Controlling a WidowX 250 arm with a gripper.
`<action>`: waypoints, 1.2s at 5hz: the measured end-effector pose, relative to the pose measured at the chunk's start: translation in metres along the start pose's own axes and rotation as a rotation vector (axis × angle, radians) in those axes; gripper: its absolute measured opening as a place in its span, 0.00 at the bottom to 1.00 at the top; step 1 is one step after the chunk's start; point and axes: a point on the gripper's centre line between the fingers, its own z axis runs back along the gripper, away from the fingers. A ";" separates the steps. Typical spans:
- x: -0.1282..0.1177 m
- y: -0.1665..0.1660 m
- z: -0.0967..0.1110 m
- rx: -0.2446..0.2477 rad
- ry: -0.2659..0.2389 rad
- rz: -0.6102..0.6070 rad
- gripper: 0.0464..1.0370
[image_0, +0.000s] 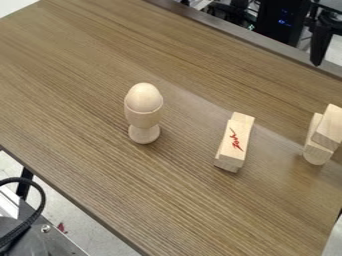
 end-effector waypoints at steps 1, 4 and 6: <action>-0.004 0.002 -0.012 0.019 0.033 -0.001 0.96; -0.033 0.070 -0.036 0.114 0.087 0.098 0.96; -0.044 0.088 -0.053 0.087 0.094 0.113 0.96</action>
